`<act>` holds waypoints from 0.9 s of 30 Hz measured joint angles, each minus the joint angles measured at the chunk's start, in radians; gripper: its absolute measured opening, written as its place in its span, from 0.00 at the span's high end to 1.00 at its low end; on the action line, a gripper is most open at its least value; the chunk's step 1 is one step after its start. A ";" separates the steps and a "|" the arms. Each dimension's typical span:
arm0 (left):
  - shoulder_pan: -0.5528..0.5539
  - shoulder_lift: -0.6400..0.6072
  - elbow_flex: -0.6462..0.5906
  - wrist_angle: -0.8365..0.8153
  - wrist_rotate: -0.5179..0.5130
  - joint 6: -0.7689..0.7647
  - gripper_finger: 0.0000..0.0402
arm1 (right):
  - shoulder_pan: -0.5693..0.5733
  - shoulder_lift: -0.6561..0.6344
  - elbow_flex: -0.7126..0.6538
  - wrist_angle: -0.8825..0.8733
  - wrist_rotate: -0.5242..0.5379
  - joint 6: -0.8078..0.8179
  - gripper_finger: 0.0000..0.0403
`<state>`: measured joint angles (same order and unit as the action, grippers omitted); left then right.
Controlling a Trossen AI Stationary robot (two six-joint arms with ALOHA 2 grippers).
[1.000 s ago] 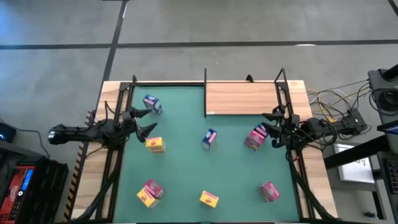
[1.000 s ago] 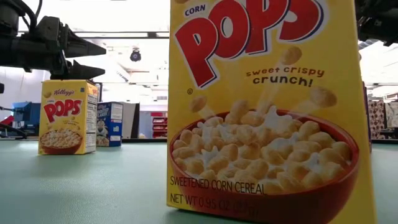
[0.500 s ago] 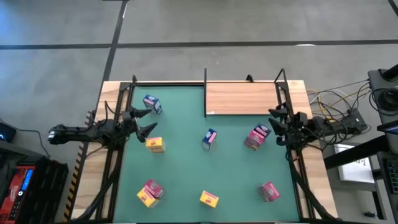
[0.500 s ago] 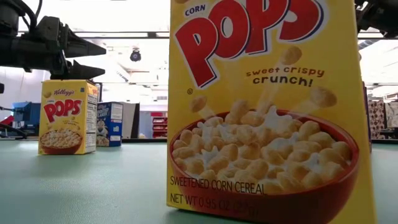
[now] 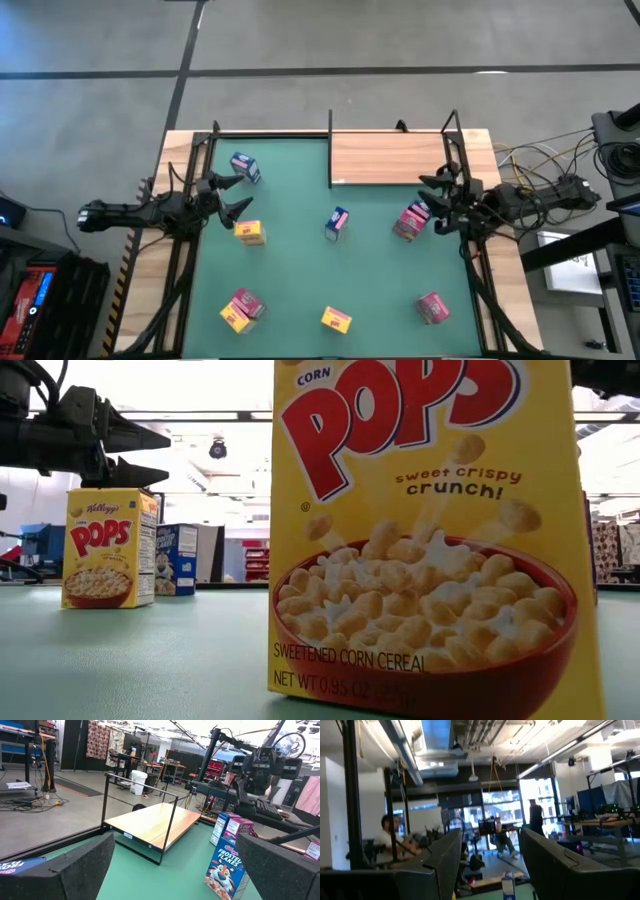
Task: Stack cereal on shelf
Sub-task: Put the center blue cereal box on the shelf
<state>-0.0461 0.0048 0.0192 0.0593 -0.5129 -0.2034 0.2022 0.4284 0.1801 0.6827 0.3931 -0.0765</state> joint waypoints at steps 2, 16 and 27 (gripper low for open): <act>0.000 0.000 0.000 0.000 0.000 0.000 0.00 | 0.000 0.043 0.033 -0.034 0.000 0.005 0.52; 0.000 0.000 0.000 0.000 0.000 0.000 0.00 | 0.000 0.213 0.463 -1.014 0.244 0.448 0.52; 0.000 0.000 0.000 0.000 0.000 0.000 0.00 | 0.000 0.321 0.667 -1.518 0.227 0.890 0.52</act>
<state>-0.0460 0.0051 0.0192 0.0593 -0.5125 -0.2035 0.2024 0.7498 0.8473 -0.8357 0.6201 0.8140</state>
